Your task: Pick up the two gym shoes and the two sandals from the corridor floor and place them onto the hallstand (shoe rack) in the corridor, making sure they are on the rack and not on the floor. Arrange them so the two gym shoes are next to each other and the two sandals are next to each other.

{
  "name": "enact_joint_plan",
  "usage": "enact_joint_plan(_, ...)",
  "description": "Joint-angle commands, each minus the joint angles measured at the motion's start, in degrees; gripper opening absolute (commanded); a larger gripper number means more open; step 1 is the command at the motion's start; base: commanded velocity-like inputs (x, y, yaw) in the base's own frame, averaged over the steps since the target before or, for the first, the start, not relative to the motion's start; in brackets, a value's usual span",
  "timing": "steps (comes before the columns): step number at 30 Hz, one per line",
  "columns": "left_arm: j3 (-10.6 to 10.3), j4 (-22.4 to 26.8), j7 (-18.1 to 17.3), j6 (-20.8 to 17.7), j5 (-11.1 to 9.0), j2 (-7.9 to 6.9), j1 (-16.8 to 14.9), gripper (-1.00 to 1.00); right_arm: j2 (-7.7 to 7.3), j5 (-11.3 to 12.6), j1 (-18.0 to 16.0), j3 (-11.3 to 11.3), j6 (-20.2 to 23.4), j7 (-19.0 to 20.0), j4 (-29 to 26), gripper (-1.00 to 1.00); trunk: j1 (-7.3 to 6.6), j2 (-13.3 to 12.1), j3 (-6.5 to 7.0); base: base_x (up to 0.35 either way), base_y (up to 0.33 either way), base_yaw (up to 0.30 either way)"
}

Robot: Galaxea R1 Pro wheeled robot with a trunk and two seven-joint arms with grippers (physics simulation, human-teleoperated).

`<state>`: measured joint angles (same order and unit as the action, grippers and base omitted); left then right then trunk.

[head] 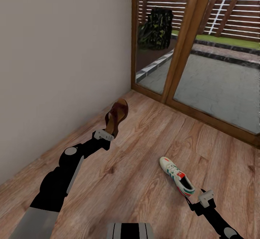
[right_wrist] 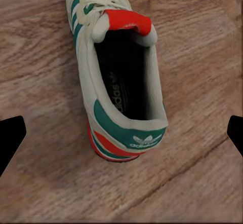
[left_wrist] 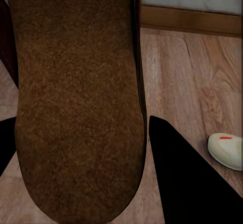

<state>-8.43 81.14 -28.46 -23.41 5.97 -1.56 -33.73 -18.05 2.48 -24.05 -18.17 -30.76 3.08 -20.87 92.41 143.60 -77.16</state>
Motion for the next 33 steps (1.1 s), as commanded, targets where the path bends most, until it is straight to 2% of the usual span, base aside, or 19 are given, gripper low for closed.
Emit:
enact_joint_plan(1, 0.0, 0.1, -0.4, -0.1, 0.8, -0.02, 0.0, -1.0, 0.0, 0.3, 0.0, -0.1, -0.2, 0.3, 0.0, 1.0, -0.01, 0.0, -0.04, 0.0, 0.0, -0.052)
enact_joint_plan(7, 0.0, 0.1, -0.4, 0.0, 0.8, -0.02, 0.0, -1.0, 0.03, 0.3, 0.0, -0.1, -0.2, 0.4, -0.1, 1.0, -0.01, 0.0, -0.04, 0.0, 0.0, -0.018)
enact_joint_plan(14, -0.1, 0.1, -0.3, 0.0, 0.8, -0.02, -0.1, -1.0, 0.12, 0.3, 0.0, -0.3, -0.1, 0.4, -4.1, 1.0, -0.01, 0.0, -0.04, 0.126, 0.0, -0.001)
enact_joint_plan(33, 0.0, 0.2, -0.3, 0.0, 0.8, -0.02, 0.0, -1.0, 0.13, 0.3, 0.0, -0.3, -0.1, 0.3, -4.4, 1.0, -0.01, 0.0, -0.04, 0.085, 0.0, 0.0)
